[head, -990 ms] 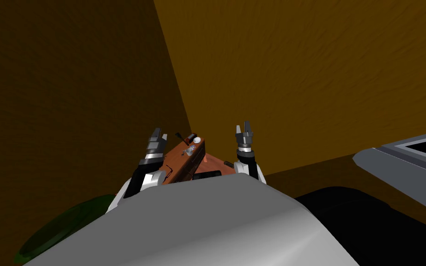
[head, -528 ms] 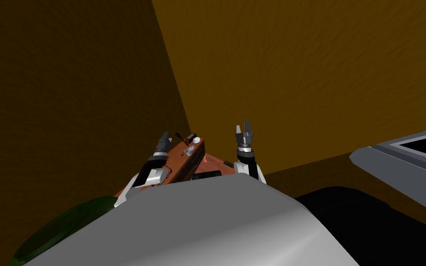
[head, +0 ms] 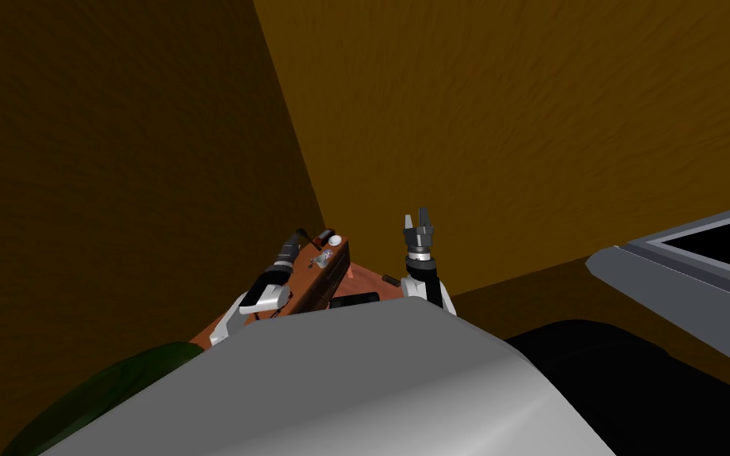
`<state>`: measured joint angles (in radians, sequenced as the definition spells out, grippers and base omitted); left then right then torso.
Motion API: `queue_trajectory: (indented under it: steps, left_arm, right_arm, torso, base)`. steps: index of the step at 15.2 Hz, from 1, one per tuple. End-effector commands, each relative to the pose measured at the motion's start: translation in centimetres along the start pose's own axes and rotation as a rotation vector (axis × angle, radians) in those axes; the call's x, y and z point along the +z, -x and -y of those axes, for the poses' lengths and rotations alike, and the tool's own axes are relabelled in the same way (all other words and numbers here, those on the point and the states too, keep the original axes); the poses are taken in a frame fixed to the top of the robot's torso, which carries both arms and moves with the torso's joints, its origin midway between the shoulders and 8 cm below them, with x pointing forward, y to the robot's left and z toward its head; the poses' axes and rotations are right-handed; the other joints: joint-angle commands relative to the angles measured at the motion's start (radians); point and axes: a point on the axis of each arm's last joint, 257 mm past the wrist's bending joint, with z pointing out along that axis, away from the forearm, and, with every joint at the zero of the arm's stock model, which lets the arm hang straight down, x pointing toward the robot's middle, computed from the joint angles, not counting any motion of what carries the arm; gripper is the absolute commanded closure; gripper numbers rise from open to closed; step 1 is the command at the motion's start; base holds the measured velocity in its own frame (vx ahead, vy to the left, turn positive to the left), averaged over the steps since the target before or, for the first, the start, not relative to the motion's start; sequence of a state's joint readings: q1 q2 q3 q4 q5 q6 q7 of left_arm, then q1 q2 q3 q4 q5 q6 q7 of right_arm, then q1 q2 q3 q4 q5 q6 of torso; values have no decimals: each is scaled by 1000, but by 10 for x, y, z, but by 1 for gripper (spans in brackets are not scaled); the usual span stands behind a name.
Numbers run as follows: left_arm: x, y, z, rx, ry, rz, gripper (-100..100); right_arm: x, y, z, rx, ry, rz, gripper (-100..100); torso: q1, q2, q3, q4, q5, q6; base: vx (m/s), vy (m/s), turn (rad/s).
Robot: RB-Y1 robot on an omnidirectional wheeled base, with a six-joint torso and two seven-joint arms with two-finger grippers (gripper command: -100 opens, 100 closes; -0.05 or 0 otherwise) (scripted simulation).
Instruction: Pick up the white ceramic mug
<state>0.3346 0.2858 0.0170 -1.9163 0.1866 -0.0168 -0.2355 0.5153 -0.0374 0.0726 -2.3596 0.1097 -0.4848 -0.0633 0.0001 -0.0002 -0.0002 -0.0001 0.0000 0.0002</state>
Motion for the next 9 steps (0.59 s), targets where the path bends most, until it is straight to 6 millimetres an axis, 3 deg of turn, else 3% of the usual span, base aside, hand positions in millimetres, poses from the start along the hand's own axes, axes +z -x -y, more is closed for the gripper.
queue_trajectory:
  steps: [1, 2, 8, 9]
  left_arm:
    - [1, -5, -12, 3, 38, -11, -100]
    - [6, -9, -31, 10, 90, -32, -100]
    - [10, -21, -88, 29, 248, -86, -100]
    - [10, -21, -89, 29, 251, -86, -100]
  right_arm:
    - [0, 0, 0, 0, 0, 0, 0]
    - [0, 0, 0, 0, 0, 0, 0]
    - [0, 0, 0, 0, 0, 0, 0]
    - [0, 0, 0, 0, 0, 0, 0]
  torso:
    - [0, 0, 0, 0, 0, 0]
    - [0, 0, 0, 0, 0, 0]
    - [0, 0, 0, 0, 0, 0]
    - [0, 0, 0, 0, 0, 0]
  base:
    - [-2, 0, -24]
    - [-3, -1, -53]
    - [-6, 1, -72]
    - [-5, 4, -34]
